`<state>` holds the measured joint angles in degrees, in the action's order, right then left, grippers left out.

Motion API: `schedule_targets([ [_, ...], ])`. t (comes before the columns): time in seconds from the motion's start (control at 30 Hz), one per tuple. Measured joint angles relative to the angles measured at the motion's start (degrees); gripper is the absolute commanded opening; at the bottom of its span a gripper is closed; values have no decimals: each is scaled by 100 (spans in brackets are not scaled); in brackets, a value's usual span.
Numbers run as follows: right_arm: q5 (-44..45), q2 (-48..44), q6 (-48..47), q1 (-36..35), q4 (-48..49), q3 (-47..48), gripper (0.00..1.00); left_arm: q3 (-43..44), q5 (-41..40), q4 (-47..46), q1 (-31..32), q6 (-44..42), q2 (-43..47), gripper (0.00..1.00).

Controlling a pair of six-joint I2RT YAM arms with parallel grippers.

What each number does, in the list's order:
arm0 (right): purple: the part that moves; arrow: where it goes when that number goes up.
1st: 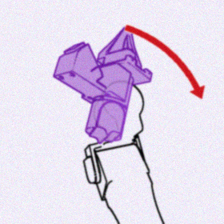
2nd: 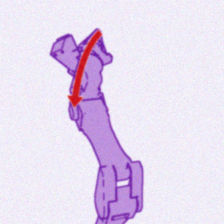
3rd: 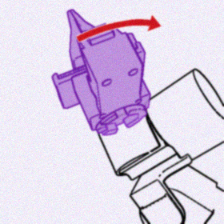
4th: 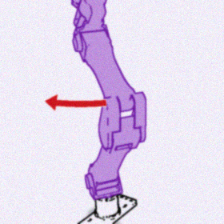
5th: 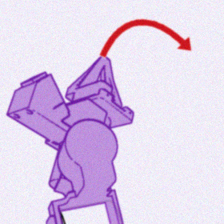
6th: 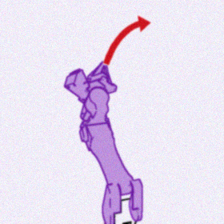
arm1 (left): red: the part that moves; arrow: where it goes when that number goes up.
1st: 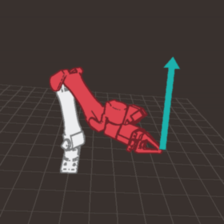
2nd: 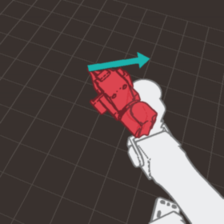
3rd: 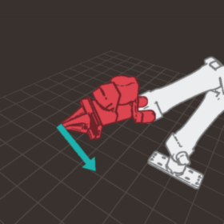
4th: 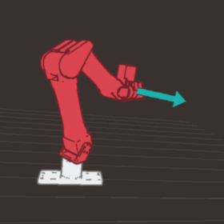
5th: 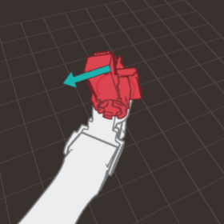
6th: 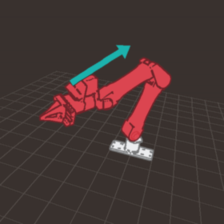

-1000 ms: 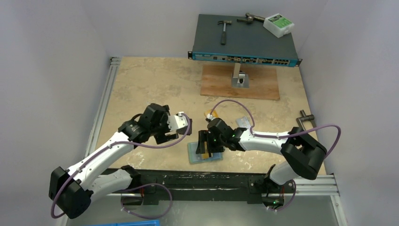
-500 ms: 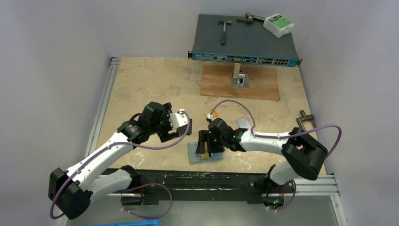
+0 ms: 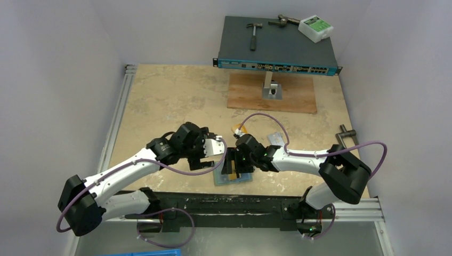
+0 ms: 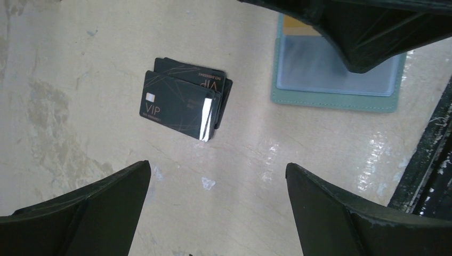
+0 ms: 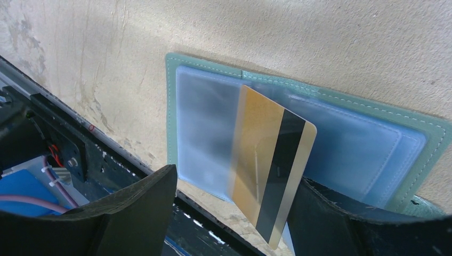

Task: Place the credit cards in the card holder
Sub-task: Insert the credit card into the card holder.

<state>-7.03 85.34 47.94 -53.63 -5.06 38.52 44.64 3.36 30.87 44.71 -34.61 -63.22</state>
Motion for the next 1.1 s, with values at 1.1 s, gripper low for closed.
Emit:
schedule_targets([
  [1.1,-50,11,52,4,87,-59,73,-1086,1220,-1453,372,-1443,-514,75],
])
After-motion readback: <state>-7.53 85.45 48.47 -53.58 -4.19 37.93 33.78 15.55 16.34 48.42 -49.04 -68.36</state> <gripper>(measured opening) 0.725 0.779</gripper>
